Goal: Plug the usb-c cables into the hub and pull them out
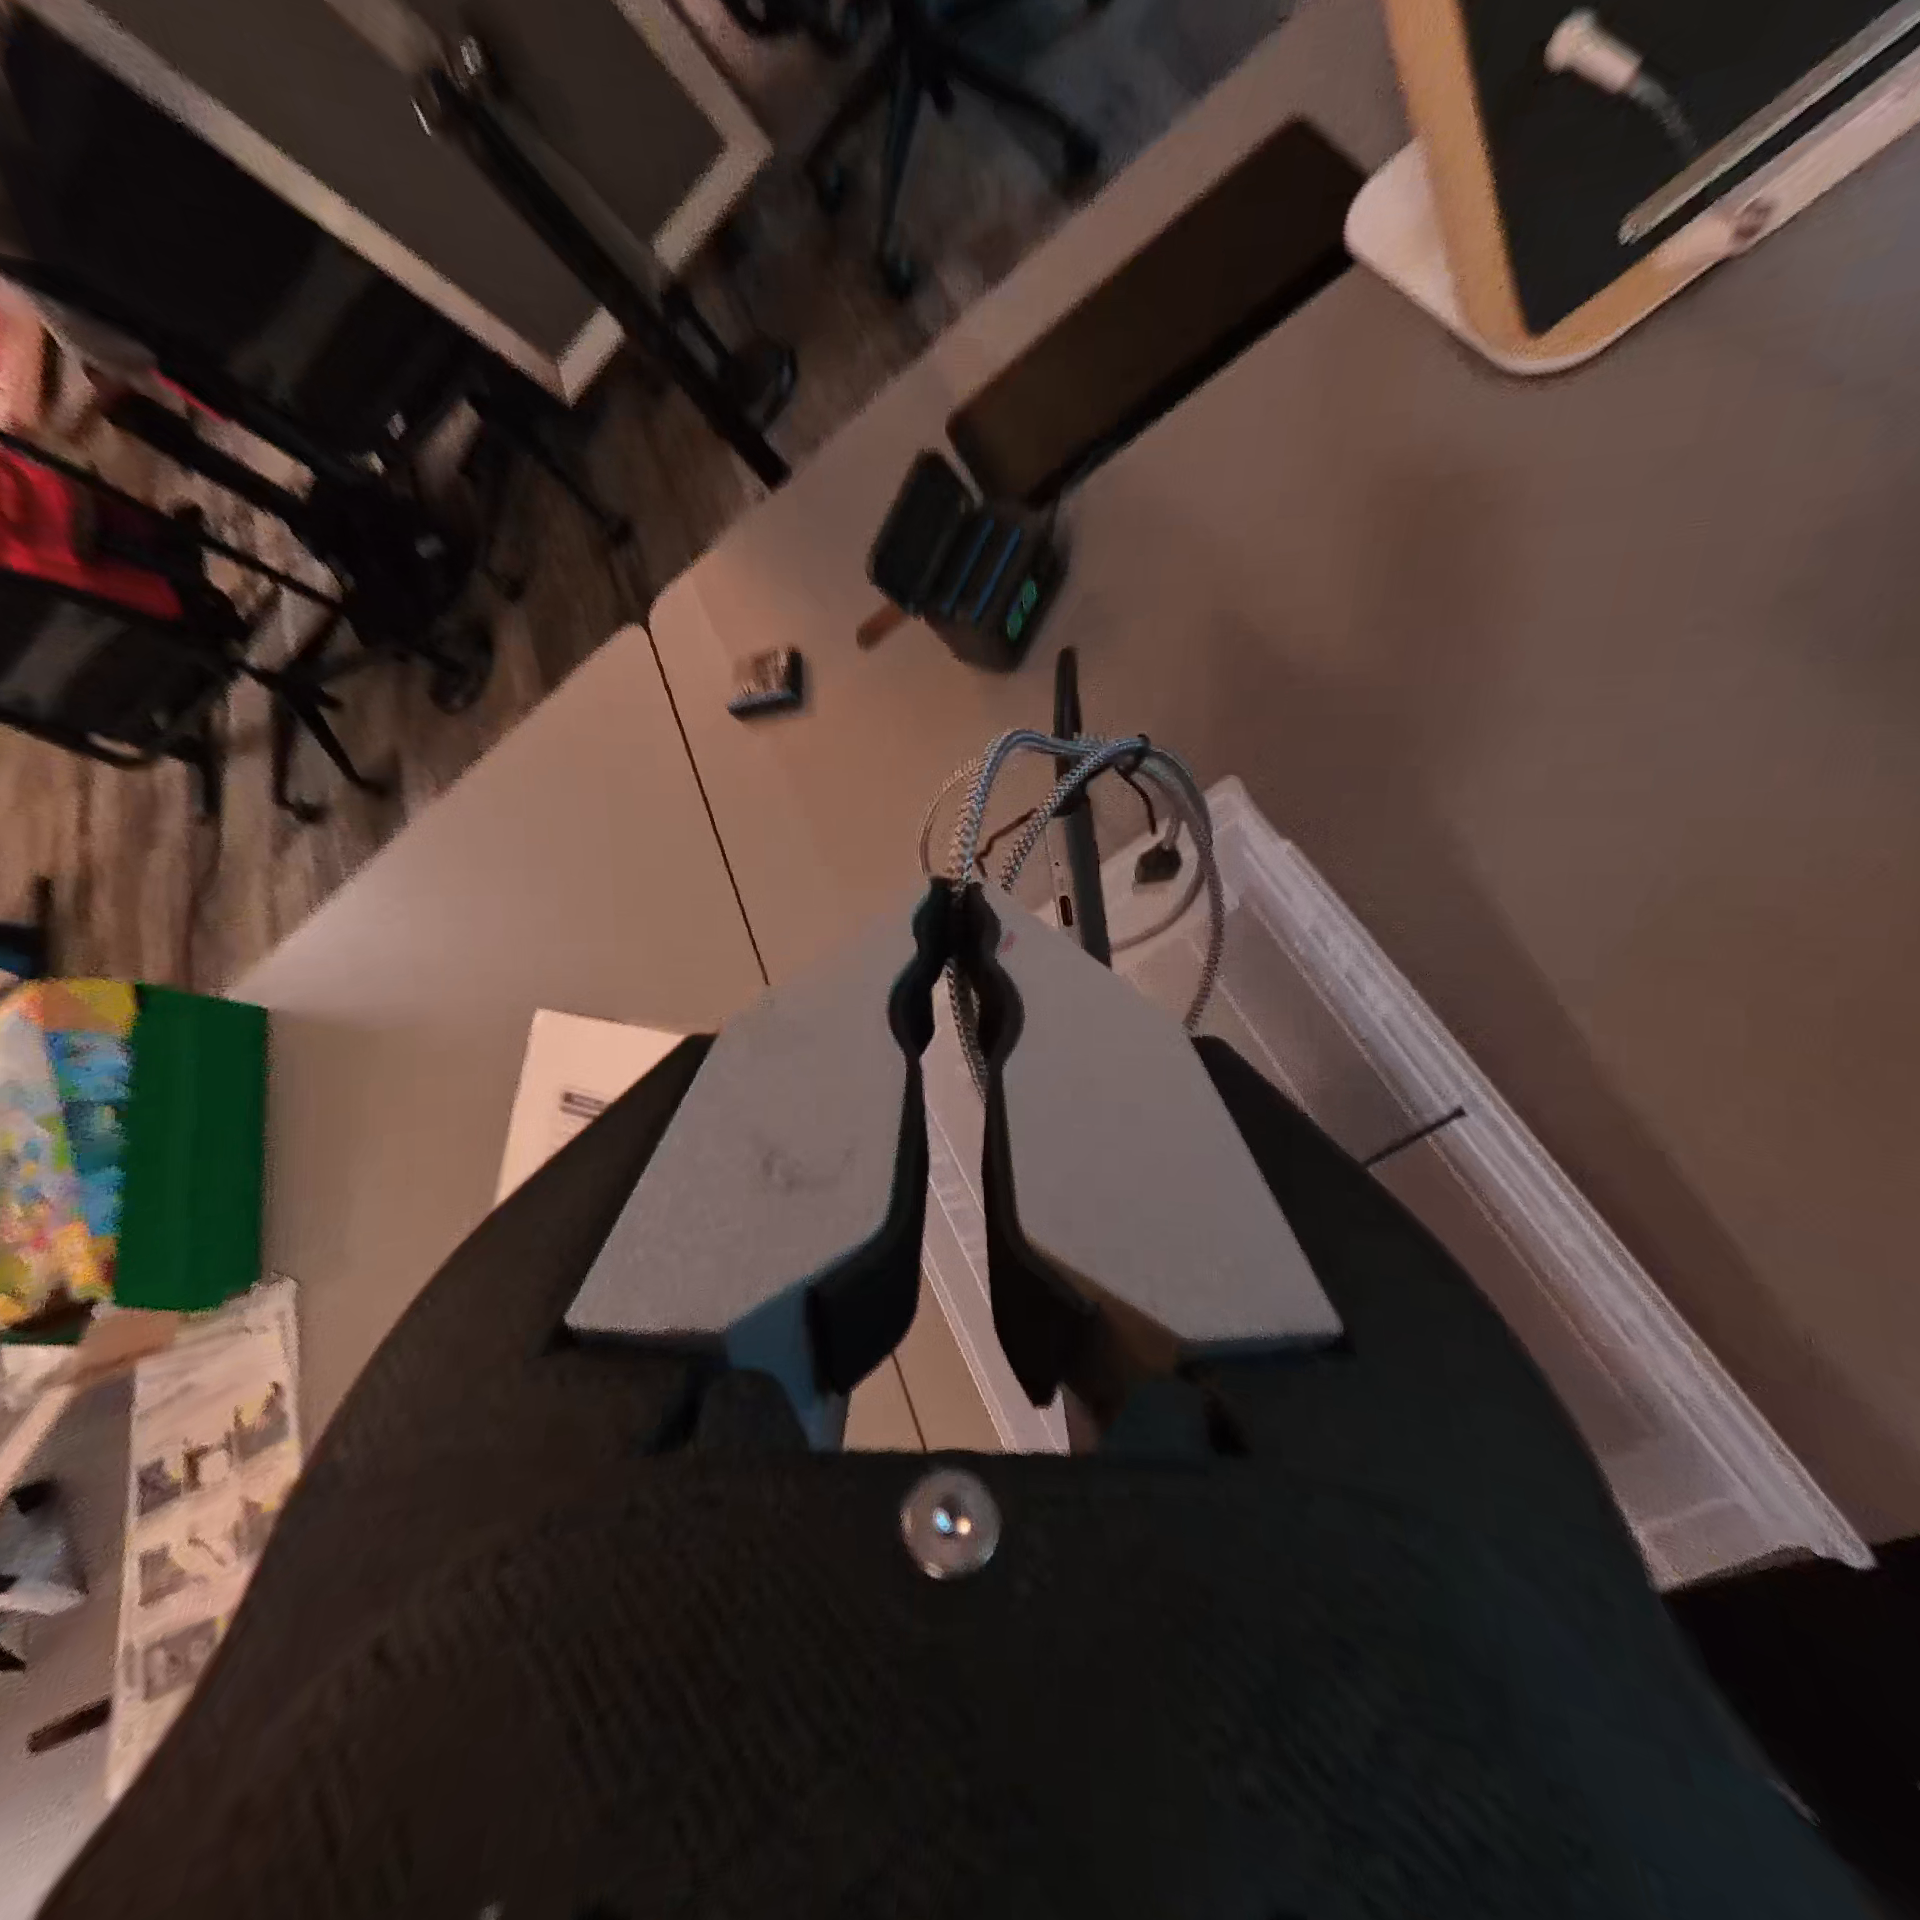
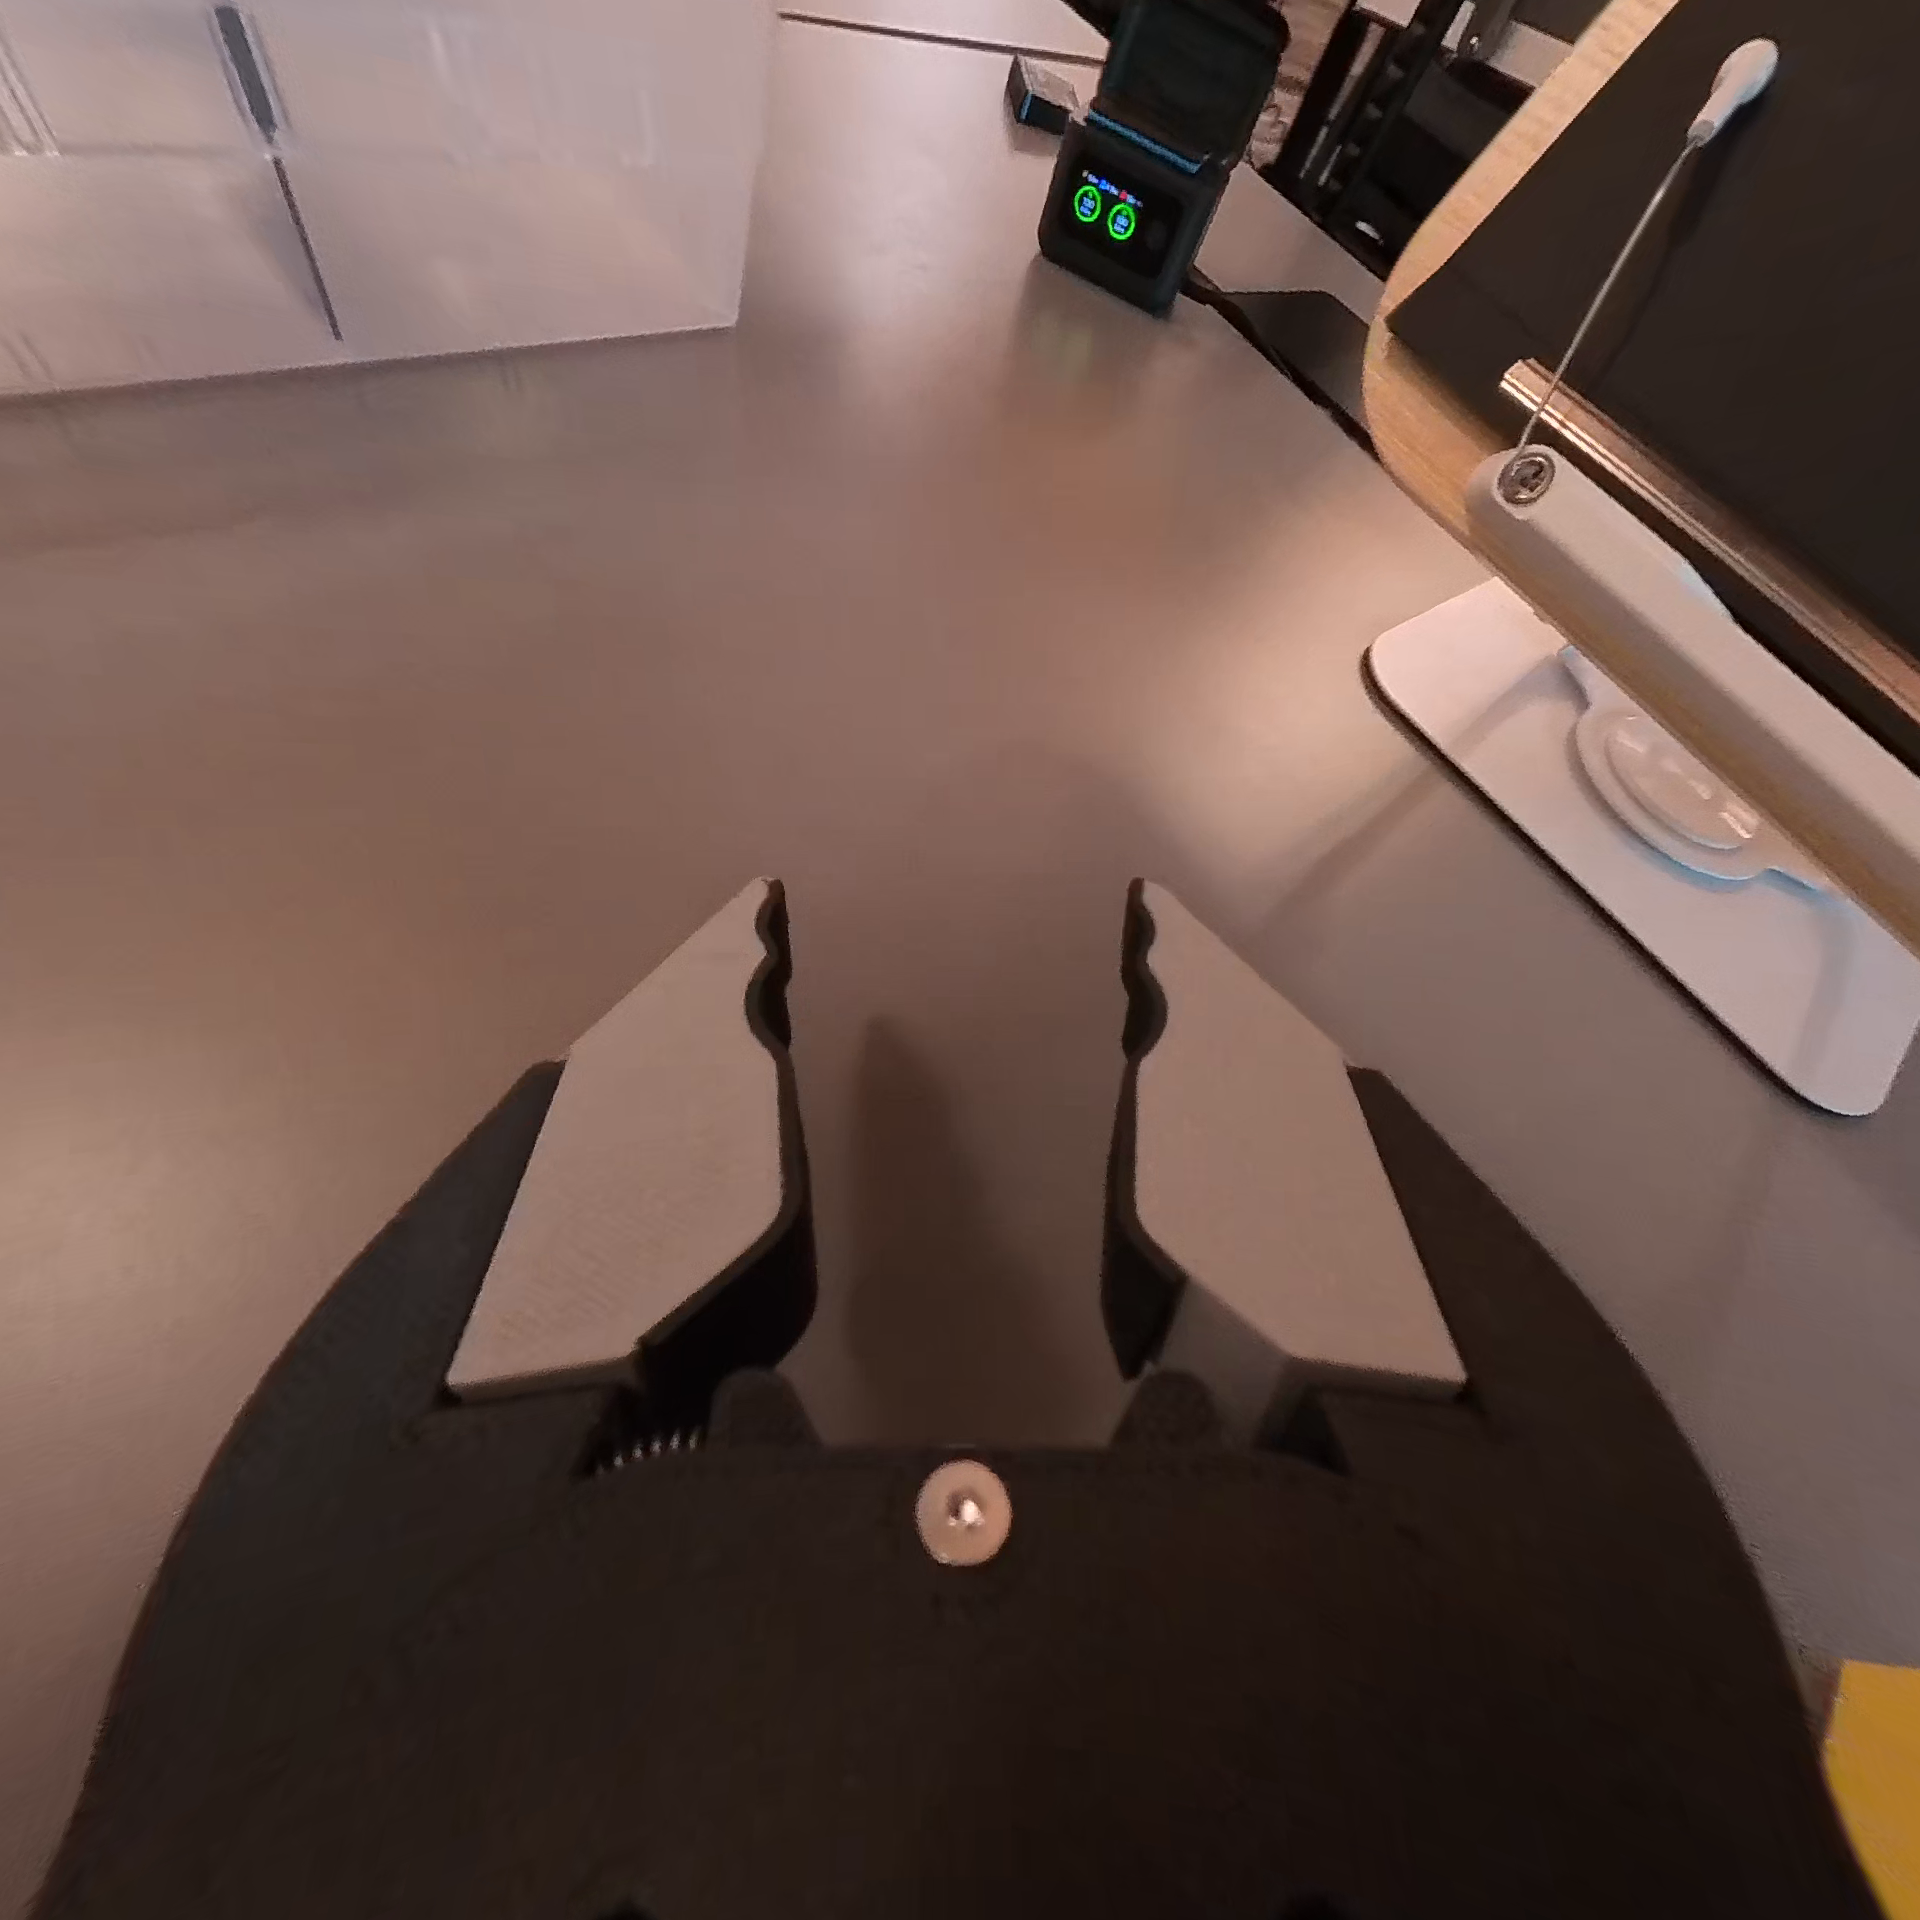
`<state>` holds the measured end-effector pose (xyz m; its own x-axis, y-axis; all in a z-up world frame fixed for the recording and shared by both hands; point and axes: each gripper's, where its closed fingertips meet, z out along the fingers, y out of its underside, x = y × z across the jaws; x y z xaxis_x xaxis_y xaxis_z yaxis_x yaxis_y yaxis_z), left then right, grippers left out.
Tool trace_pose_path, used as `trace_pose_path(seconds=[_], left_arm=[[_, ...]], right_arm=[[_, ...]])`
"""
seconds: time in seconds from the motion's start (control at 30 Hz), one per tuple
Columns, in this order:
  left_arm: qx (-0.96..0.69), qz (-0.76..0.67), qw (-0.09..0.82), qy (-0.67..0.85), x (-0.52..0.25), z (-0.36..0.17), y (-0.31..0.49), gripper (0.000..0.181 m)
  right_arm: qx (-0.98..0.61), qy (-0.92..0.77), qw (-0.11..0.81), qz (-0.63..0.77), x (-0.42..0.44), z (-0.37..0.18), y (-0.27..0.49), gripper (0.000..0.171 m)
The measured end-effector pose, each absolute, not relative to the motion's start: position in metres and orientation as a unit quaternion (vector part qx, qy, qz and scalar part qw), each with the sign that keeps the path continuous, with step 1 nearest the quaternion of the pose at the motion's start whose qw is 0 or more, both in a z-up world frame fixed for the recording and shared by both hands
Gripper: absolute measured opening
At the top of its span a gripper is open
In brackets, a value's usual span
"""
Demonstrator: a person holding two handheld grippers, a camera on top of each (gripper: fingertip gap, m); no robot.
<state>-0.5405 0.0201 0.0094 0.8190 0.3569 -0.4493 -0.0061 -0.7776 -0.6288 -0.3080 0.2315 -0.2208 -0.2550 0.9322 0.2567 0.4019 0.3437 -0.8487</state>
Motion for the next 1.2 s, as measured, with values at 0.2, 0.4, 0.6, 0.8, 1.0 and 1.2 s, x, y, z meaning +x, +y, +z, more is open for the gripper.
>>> trace_pose_path(seconds=[0.2,0.4,0.6,0.8,1.0,1.2], left_arm=[[-0.890,0.289,0.353,-0.030,-0.488,0.043,0.054,0.000],[-0.900,0.282,0.326,0.059,-0.430,0.030,0.087,0.000],[-0.906,0.246,0.309,0.152,-0.368,0.000,0.117,0.000],[-0.900,0.239,0.264,0.253,-0.328,-0.044,0.128,0.000],[-0.899,0.211,0.235,0.304,-0.304,-0.088,0.134,0.000],[-0.893,0.178,0.246,0.333,-0.274,-0.110,0.148,0.000]], right_arm=[[-0.465,-0.710,0.348,0.398,-0.306,-0.217,0.220,0.059],[-0.453,-0.695,0.308,0.465,-0.302,-0.206,0.206,0.064],[-0.419,-0.659,0.281,0.558,-0.292,-0.173,0.195,0.074],[-0.352,-0.598,0.240,0.678,-0.264,-0.122,0.194,0.086],[-0.336,-0.616,0.243,0.670,-0.259,-0.120,0.187,0.089],[-0.327,-0.708,0.252,0.573,-0.270,-0.165,0.154,0.072]])
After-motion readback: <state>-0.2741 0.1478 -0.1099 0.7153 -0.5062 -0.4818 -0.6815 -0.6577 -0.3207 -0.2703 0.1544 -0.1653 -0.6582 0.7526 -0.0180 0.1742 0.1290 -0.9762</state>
